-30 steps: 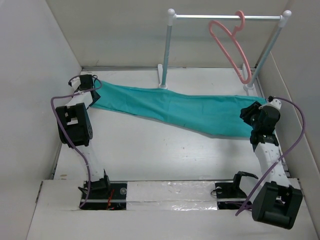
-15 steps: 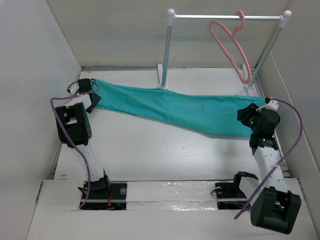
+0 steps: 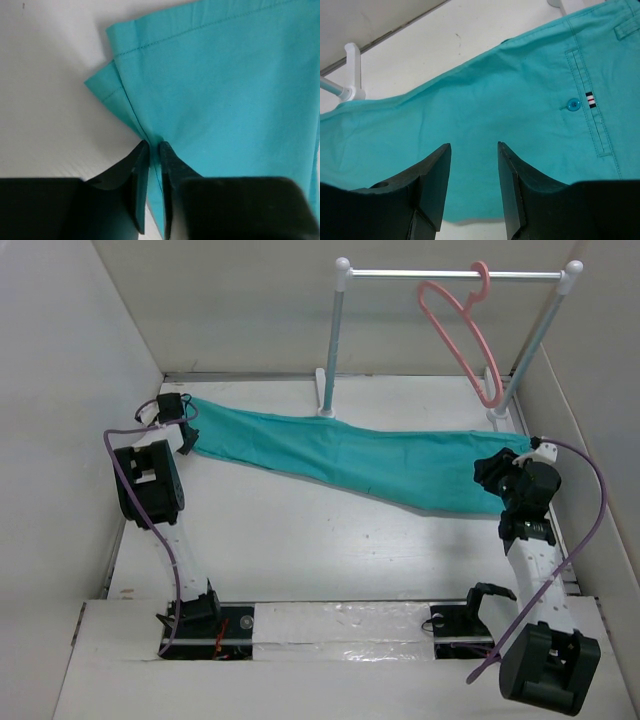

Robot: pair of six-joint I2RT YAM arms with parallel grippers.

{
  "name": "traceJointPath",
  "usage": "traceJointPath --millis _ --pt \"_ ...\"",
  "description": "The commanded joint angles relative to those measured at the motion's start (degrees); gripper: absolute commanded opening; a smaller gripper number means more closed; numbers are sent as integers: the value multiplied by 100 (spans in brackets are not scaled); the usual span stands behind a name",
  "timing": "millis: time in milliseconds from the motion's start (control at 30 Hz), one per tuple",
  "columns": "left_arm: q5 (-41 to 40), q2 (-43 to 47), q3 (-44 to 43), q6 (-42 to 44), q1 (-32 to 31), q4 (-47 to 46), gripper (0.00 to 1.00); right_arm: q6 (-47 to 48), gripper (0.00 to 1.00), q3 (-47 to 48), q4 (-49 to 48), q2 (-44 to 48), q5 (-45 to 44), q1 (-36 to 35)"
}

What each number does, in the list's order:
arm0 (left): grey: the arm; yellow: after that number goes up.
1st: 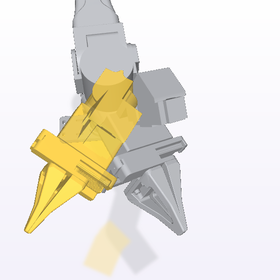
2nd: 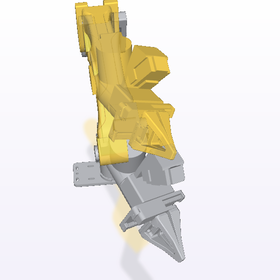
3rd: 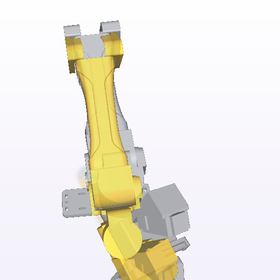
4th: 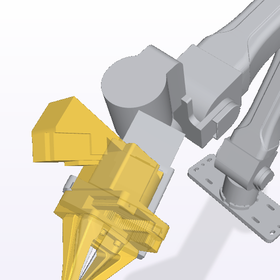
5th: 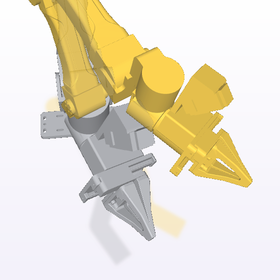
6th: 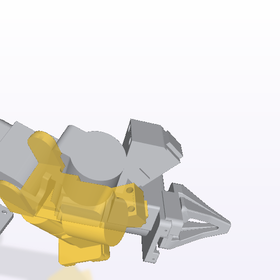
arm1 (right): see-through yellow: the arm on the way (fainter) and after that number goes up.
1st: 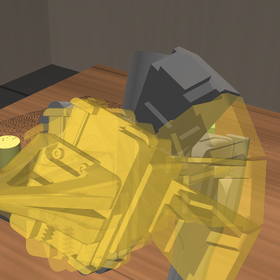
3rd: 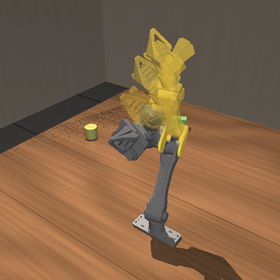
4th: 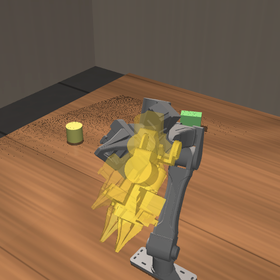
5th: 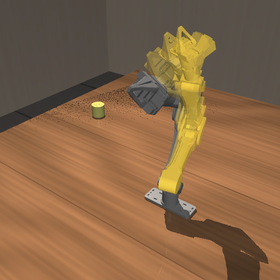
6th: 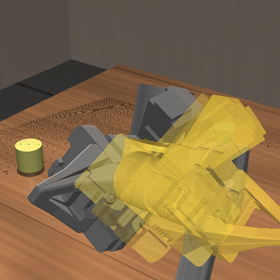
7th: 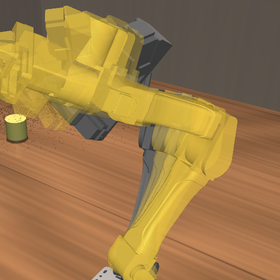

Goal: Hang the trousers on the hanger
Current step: Fold the trousers at the center of the board.

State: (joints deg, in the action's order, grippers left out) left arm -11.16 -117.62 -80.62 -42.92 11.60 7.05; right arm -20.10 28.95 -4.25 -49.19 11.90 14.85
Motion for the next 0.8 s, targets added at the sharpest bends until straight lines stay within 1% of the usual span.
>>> traceJointPath --millis 0,67,133,200,233,267,300,333,367,433,467,533,600,667,767 --pt "44 -7 37 -77 -35 -10 9 59 48 -56 -164 164 -179 -53" --pt "105 20 99 -59 -35 -89 0 41 49 -74 -207 103 -179 -53" --pt "166 46 125 11 -35 -116 0 15 54 -100 -225 -81 -337 -53" --pt "202 90 160 64 -35 -204 0 -73 61 -118 -156 -257 -486 8" --pt "184 186 230 99 -35 -221 0 -143 69 -109 -59 -345 -530 226" --pt "175 248 283 117 -35 -317 0 -257 73 -126 3 -476 -583 377" --pt "175 318 345 143 -35 -388 0 -301 79 -161 21 -521 -653 543" --pt "184 493 493 169 -35 -458 0 -371 79 -196 12 -556 -697 728" --pt "184 590 564 178 -35 -624 0 -494 79 -284 3 -583 -750 1156" --pt "210 836 757 187 -35 -739 0 -644 79 -355 29 -574 -821 1641" --pt "228 890 784 187 -35 -897 0 -784 78 -468 12 -557 -838 2035" --pt "324 960 785 222 -35 -951 0 -899 78 -600 -251 -495 -760 2371" --pt "325 969 732 266 -35 -872 0 -1048 77 -610 -330 -574 -628 2688" --pt "299 1004 758 284 -35 -889 0 -1119 77 -575 -471 -775 -628 2690" --pt "246 1083 793 345 18 -872 0 -1190 76 -286 -367 -1478 -383 2812"
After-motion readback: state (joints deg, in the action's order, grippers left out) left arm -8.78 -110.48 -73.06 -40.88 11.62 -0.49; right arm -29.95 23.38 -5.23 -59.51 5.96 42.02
